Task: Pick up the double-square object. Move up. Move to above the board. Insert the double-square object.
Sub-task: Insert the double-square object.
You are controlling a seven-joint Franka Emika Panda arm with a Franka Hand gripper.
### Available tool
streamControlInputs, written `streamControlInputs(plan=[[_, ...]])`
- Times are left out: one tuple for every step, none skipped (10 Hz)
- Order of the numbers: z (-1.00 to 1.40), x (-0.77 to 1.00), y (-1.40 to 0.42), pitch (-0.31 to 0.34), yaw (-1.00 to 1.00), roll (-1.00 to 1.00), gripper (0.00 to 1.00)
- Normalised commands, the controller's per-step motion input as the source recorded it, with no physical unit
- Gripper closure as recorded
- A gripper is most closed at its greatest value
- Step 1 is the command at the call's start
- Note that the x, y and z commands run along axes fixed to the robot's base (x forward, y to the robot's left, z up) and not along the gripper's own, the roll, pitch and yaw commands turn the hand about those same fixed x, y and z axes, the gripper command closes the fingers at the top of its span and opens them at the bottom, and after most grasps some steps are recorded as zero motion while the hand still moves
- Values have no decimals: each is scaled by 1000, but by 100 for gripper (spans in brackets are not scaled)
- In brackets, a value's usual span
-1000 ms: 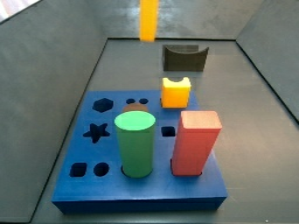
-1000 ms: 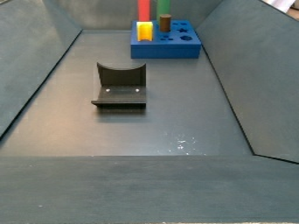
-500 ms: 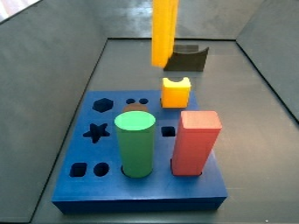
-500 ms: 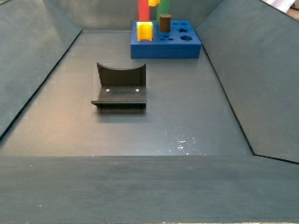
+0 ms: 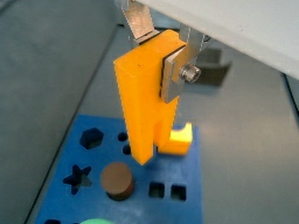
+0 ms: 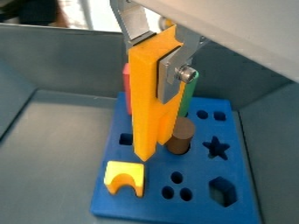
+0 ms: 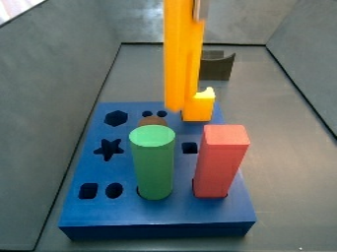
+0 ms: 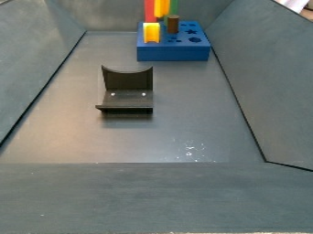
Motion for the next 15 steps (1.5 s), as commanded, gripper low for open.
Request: streamControlInputs(plan=[[-443,91,-289,-27,-789,0,100],[-440,174,-300,-11,-726,0,100],[-431,343,-291,0,-611,0,100],[-431,326,-243,61,-569,23,100],[-403,349,-251,3,-617,0,100],[-363,271,-237,0,-737,0,100],[-280,169,-214,0,-829,0,100],[-180,69,-189,0,-897,-24,100],[-117,46,-77,0,-986,-39,100],[-117,29,-9,-4,-1000,-33,100],[-146,14,0,-33,-1000,-27,100],[-197,49,0,-4,-1000,0,100],[-280,289,-17,-11,-806,0,100],[-357,454,-49,-10,-649,14,100],[-323,617,-77,-7,-474,27,100]])
